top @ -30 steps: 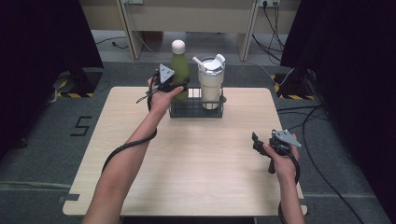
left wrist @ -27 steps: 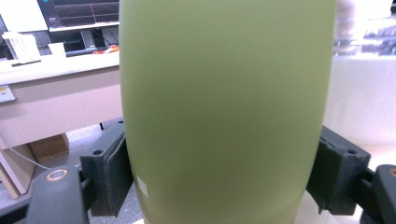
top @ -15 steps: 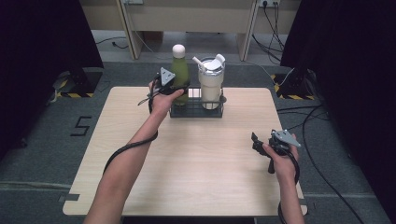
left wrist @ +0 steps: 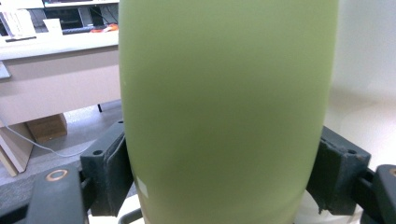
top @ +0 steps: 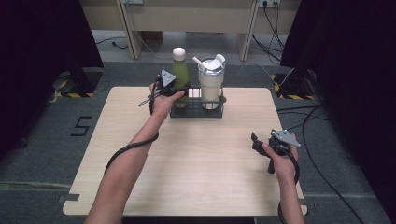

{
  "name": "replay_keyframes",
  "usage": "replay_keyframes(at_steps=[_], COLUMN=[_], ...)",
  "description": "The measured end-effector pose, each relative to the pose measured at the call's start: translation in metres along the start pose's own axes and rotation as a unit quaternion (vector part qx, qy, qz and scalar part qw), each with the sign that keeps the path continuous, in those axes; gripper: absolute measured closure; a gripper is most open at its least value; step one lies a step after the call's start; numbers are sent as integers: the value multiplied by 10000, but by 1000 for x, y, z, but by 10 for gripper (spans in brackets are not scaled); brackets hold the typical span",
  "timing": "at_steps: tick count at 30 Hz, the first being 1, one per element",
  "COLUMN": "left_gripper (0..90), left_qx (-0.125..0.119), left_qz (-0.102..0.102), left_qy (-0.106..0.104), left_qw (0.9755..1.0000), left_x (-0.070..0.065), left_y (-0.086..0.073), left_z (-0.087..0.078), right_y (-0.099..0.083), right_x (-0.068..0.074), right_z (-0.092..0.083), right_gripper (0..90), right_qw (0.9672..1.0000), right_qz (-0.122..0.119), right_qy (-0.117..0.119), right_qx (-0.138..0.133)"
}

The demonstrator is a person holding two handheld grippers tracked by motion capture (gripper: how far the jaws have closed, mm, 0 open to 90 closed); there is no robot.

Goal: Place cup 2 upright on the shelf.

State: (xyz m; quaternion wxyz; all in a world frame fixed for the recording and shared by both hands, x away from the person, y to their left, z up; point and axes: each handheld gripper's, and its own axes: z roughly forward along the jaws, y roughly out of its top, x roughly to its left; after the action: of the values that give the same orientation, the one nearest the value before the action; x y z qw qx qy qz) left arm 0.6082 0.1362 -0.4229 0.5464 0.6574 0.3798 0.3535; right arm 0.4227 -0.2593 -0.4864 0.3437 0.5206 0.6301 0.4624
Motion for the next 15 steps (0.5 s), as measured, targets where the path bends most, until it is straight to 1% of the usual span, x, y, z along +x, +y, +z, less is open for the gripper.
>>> replay_keyframes(at_steps=[15], left_gripper=[199], left_qx=[31], left_qz=[-102], left_qy=[-58], left_qw=[9999], left_x=[3], left_y=[-1], left_z=[1], right_y=[0], right_x=[0], right_z=[1], right_gripper=[149], right_qw=[10000], right_qz=[-27], right_qy=[7], right_qx=[9])
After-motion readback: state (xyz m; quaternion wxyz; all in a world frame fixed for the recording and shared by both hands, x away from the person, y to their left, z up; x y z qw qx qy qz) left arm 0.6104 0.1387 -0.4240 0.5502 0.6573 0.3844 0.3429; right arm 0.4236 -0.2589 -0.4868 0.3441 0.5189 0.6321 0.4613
